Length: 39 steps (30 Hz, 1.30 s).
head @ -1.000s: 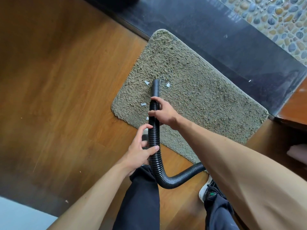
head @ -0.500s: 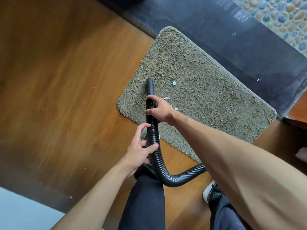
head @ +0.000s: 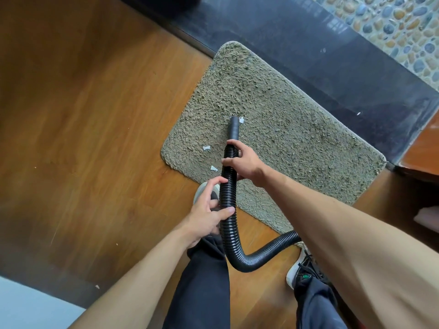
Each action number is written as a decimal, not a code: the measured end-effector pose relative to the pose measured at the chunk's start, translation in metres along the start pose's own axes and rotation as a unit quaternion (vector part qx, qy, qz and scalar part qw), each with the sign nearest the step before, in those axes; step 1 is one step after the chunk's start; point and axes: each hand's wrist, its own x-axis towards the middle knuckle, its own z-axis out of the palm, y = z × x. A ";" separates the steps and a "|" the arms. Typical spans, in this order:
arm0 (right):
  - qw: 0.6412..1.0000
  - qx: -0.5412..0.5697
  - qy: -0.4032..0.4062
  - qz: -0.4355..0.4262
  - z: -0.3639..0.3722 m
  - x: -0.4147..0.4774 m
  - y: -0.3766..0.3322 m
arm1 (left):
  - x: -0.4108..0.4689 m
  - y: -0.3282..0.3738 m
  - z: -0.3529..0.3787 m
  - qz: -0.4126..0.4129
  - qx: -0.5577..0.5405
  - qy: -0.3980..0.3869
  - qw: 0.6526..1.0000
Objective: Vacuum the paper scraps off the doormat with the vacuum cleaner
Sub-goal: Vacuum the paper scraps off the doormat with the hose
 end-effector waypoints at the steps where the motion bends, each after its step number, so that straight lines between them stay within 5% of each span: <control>1: 1.000 0.008 0.000 0.003 -0.003 -0.001 0.001 | 0.001 0.001 0.003 0.002 0.003 -0.001 1.000; 39: 0.995 0.089 -0.035 0.022 -0.024 -0.078 0.124 | -0.034 -0.087 0.091 -0.037 0.101 0.005 0.994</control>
